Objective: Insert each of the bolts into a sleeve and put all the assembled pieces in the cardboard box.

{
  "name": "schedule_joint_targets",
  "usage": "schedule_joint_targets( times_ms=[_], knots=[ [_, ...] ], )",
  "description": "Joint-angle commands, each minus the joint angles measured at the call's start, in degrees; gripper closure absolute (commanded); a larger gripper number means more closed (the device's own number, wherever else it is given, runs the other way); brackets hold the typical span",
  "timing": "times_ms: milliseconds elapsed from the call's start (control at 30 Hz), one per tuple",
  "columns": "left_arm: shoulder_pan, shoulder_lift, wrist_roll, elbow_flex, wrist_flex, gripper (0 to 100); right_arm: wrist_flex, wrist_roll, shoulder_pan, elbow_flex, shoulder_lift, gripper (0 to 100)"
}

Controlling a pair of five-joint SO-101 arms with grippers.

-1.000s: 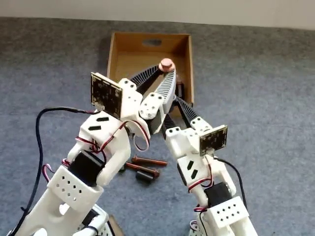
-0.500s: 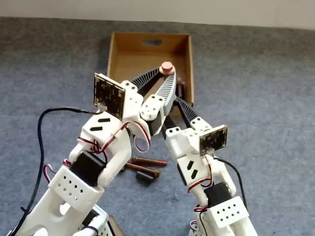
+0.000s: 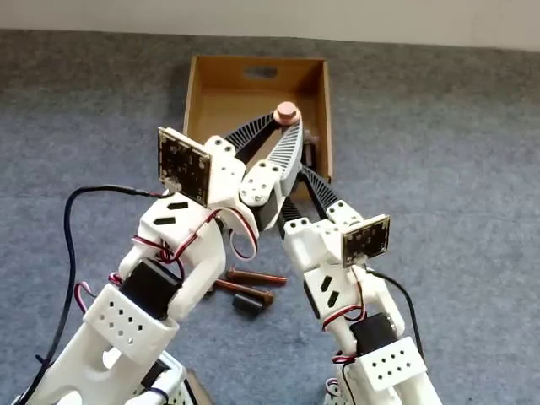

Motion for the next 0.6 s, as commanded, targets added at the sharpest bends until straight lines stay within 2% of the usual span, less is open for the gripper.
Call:
schedule_joint_targets(
  times_ms=[0,267,567],
  knots=[
    [0.57,-1.19,0.09,-1.45,-2.55,99,-0.04,-0.26,-0.4,-0.4,-1.1,99.3],
    [0.57,-0.66,0.09,-0.84,-2.46,99,0.04,-0.26,-0.4,-0.4,-1.1,99.3],
    [0.4,6.64,0.09,-2.86,-2.55,99,0.04,-0.26,-0.4,-0.4,-1.1,99.3]
  ],
)
